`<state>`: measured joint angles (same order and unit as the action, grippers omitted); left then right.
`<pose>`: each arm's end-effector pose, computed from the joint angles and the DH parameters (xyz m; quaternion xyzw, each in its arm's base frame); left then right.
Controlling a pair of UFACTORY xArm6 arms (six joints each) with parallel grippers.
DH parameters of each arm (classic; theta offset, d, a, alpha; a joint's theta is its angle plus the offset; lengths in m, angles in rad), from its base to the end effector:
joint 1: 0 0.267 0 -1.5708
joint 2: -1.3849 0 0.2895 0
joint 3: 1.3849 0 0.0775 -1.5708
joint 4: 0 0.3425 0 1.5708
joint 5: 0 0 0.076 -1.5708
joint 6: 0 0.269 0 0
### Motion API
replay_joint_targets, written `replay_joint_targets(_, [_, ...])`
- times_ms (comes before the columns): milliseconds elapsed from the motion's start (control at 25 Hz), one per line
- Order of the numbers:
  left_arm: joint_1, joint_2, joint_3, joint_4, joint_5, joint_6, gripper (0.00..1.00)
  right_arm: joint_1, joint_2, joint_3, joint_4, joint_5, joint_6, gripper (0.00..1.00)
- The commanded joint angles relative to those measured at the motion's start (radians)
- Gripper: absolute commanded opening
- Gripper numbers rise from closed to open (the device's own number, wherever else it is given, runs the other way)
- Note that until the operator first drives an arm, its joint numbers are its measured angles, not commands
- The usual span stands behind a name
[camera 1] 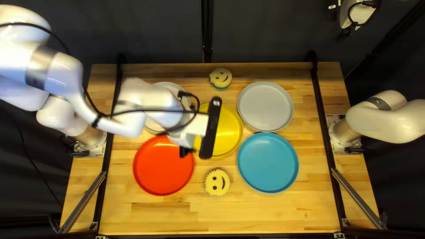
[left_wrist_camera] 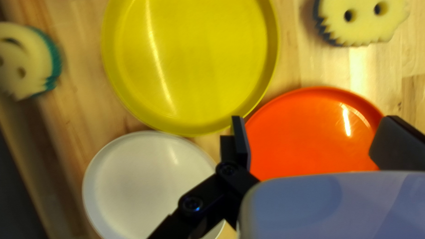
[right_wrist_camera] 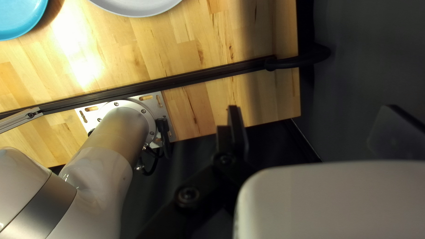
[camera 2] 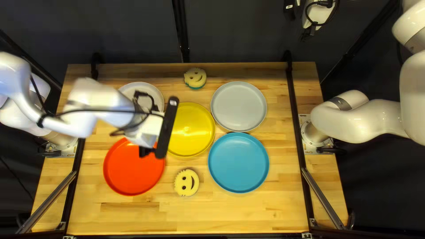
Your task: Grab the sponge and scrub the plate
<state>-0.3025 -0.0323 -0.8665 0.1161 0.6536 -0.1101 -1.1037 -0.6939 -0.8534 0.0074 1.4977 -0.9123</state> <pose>0.4809 -0.1376 0.1586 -0.9823 0.1364 -0.1278 0.0148 0.1335 -0.2604 0.3245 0.9951 -0.0957 0.0164 0.0190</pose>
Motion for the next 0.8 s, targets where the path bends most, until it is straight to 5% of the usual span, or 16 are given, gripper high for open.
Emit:
replay_joint_targets(40, [0.0,0.001,0.0,0.0,-0.001,0.0,1.0,0.0,0.0,0.0,0.0,0.0,0.0,1.0])
replay_joint_targets(200, [-0.012,0.05,-0.018,0.029,-0.036,-0.024,1.0,0.0,0.0,0.0,0.0,0.0,0.0,1.0])
replay_joint_targets(520, [-0.153,0.243,-0.262,0.125,0.091,-0.142,1.0,0.0,0.0,0.0,0.0,0.0,0.0,1.0])
replay_joint_targets(800, [-0.196,0.298,-0.264,0.154,0.052,-0.194,1.0,0.0,0.0,0.0,0.0,0.0,0.0,1.0])
